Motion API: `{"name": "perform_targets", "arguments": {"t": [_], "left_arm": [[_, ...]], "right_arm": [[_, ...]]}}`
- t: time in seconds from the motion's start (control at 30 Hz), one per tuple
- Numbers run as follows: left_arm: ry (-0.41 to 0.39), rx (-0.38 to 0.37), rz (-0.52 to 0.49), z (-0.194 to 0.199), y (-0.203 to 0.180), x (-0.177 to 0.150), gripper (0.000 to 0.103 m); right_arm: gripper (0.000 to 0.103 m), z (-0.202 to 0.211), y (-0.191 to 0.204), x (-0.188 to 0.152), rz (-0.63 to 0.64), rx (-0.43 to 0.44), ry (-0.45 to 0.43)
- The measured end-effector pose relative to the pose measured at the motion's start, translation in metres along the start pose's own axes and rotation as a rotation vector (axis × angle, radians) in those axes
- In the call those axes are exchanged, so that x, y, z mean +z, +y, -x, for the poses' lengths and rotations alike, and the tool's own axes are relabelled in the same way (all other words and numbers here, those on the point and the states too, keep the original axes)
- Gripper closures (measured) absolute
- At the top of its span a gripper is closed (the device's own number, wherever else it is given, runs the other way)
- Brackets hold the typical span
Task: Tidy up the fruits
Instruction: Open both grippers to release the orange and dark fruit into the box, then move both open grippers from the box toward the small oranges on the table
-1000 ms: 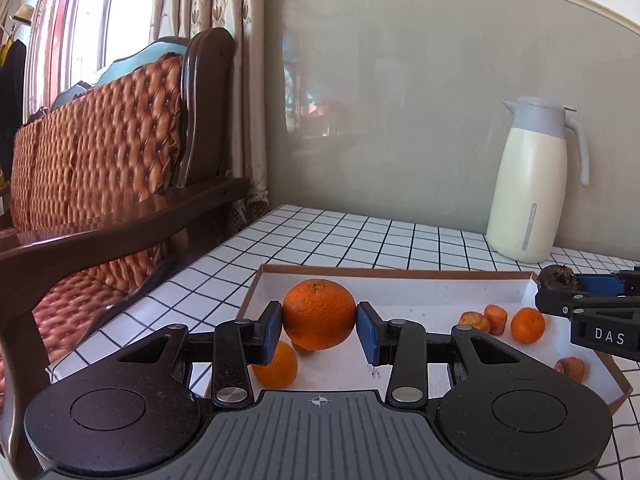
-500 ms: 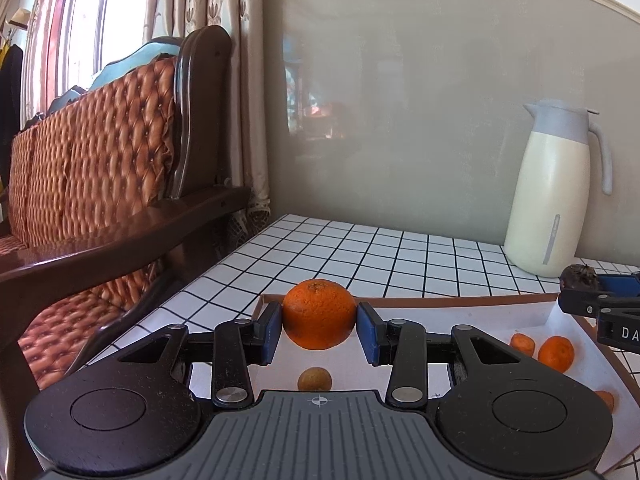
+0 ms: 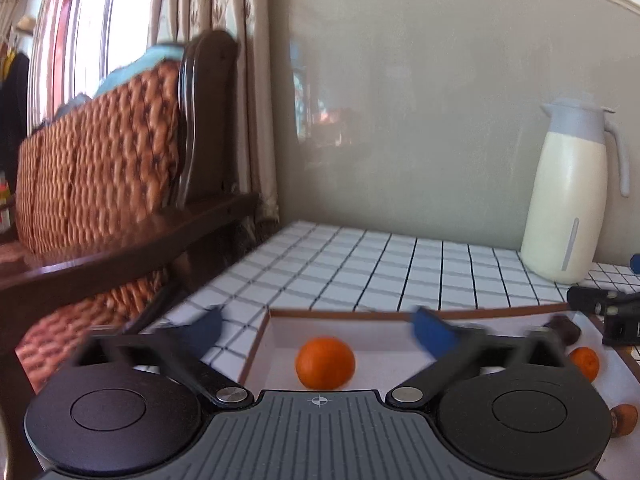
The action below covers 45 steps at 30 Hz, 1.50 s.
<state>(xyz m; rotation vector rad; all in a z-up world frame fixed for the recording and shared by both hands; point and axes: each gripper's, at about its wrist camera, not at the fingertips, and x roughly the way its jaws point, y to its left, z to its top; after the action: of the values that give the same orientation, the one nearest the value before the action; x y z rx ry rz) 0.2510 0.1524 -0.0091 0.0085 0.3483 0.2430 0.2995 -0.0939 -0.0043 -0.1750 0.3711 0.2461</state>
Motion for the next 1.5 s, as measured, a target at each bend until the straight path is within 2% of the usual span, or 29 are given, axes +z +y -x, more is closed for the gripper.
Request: {"name": "perform_targets", "arguments": {"t": [0.47, 0.9, 1.17, 1.5], "left_arm": [[-0.006, -0.020, 0.001, 0.010, -0.003, 0.001, 0.000], [-0.044, -0.029, -0.020, 0.041, -0.020, -0.002, 0.000], [-0.073, -0.103, -0.066, 0.061, -0.067, 0.004, 0.000], [-0.059, -0.219, -0.118, 0.068, -0.142, 0.000, 0.000]], "right_arm": [[0.006, 0.007, -0.003, 0.002, -0.002, 0.012, 0.008], [0.006, 0.042, -0.022, -0.010, 0.033, -0.021, -0.007], [0.006, 0.066, -0.049, -0.018, 0.030, -0.056, -0.021], [0.006, 0.082, -0.106, -0.035, -0.012, -0.141, -0.001]]}}
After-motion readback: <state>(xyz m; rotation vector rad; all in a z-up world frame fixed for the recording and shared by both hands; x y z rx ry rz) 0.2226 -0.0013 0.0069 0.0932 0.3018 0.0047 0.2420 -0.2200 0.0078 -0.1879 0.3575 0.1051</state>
